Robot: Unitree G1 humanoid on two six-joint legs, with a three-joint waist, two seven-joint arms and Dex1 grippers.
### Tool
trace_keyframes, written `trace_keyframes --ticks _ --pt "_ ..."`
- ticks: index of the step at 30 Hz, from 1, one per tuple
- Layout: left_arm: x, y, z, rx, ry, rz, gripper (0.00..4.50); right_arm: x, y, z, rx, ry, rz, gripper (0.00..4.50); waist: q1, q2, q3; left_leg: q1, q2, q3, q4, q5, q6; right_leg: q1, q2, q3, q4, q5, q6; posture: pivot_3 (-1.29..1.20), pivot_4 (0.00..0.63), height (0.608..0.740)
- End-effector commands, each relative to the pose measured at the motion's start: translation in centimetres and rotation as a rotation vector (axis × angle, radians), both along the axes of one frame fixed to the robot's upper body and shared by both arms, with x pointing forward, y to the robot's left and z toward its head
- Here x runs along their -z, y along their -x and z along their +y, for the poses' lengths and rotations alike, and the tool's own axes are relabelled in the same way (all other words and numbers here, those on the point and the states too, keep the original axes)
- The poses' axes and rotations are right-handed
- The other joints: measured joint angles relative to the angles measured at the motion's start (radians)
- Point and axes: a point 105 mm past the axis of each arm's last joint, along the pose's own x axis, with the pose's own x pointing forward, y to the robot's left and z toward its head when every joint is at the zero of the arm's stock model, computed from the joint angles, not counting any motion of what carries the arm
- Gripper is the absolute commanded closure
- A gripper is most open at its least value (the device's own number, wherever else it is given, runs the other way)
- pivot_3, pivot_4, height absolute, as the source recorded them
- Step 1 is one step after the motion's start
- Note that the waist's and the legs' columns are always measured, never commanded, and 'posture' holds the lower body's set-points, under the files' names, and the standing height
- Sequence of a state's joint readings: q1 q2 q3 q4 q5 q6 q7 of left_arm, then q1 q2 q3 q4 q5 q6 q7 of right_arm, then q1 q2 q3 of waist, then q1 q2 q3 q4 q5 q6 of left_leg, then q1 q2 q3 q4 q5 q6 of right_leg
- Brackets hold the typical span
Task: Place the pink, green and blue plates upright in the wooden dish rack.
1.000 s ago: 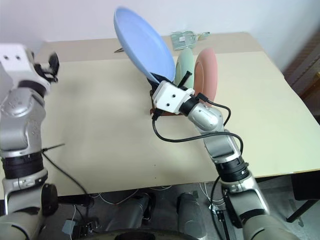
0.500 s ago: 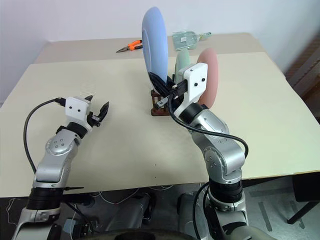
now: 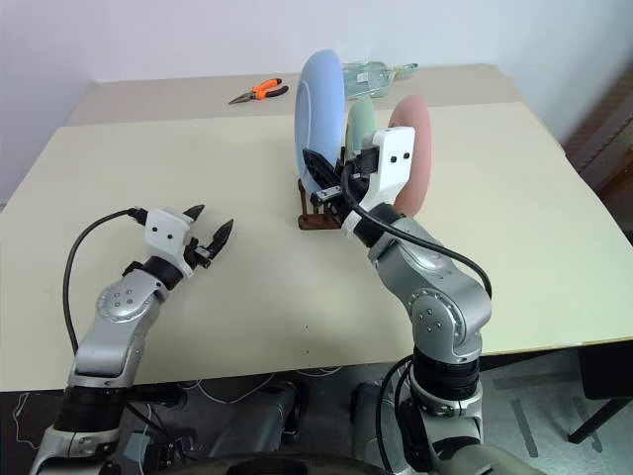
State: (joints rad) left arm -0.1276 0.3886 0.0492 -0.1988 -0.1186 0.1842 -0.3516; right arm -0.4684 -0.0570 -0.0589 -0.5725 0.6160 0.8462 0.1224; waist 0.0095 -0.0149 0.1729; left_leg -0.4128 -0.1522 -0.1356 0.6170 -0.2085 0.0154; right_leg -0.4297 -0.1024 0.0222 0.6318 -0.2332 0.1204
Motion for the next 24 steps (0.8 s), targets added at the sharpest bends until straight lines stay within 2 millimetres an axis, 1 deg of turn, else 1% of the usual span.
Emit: trace_keyframes --ticks 1,5,12,14,15,20,21,22,24 --pt "-1.2 0.4 -0.7 0.032 -0.003 -0.052 1.5 -0.9 0.0 0.0 0.001 -0.02 -0.014 4.5 0.0 0.0 0.0 0.0 0.0 0.0 0.0 0.0 0.0 0.0 0.0 0.0 0.0 0.0 0.0 0.0 0.15 0.719" --pt "-1.1 0.5 -0.8 0.042 -0.003 -0.047 1.5 -0.5 -0.5 0.0 0.022 0.0 0.011 4.5 -0.001 0.0 0.0 0.0 0.0 0.0 -0.001 0.0 0.0 0.0 0.0 0.0 0.0 0.0 0.0 0.0 0.15 0.719" --pt "-0.9 0.6 -1.2 0.058 -0.01 -0.041 1.5 -0.7 -1.2 0.3 0.012 0.034 0.042 4.5 0.0 0.0 0.0 0.0 0.0 0.0 -0.001 0.0 0.0 0.0 0.0 0.0 0.0 0.0 0.0 0.0 0.15 0.719" --pt "-0.8 0.6 -1.3 0.062 -0.012 -0.04 1.45 -0.8 -1.3 0.4 0.01 0.058 0.037 3.64 0.0 0.0 0.0 0.0 0.0 0.0 -0.001 0.0 0.0 0.0 0.0 0.0 -0.001 0.0 0.0 0.0 0.15 0.719" --pt "-0.8 0.6 -1.3 0.063 -0.012 -0.039 1.45 -0.8 -1.3 0.4 0.013 0.069 0.03 3.31 0.0 0.0 0.0 0.0 0.0 0.0 -0.001 0.0 0.0 0.0 0.0 0.0 -0.001 0.0 0.0 0.0 0.15 0.719" --pt "-0.8 0.6 -1.5 0.066 -0.011 -0.037 1.45 -1.3 -1.4 0.3 0.041 0.118 -0.011 0.75 0.0 0.0 0.0 0.0 0.0 0.0 -0.001 0.0 0.0 0.0 0.0 0.0 -0.001 0.0 0.0 0.0 0.15 0.719" --pt "-0.7 0.6 -1.5 0.067 -0.011 -0.036 1.45 -1.4 -1.4 0.4 0.041 0.131 -0.023 0.17 -0.001 0.0 0.0 0.0 0.0 0.0 -0.001 0.0 0.0 0.0 0.0 0.0 -0.001 0.0 0.0 0.0 0.15 0.719" --pt "-0.7 0.6 -1.5 0.067 -0.011 -0.035 1.45 -1.5 -1.3 0.4 0.041 0.139 -0.03 0.07 -0.001 0.0 0.0 0.0 0.0 0.0 -0.001 0.0 0.0 0.0 0.0 0.0 -0.001 0.0 0.0 0.0 0.15 0.719" --pt "-0.7 0.6 -1.6 0.071 -0.012 -0.034 1.45 -1.6 -1.3 0.5 0.039 0.156 -0.045 0.07 -0.001 0.0 0.0 0.0 0.0 0.0 -0.001 0.0 0.0 0.0 0.0 0.0 -0.001 0.0 0.0 0.0 0.15 0.719"
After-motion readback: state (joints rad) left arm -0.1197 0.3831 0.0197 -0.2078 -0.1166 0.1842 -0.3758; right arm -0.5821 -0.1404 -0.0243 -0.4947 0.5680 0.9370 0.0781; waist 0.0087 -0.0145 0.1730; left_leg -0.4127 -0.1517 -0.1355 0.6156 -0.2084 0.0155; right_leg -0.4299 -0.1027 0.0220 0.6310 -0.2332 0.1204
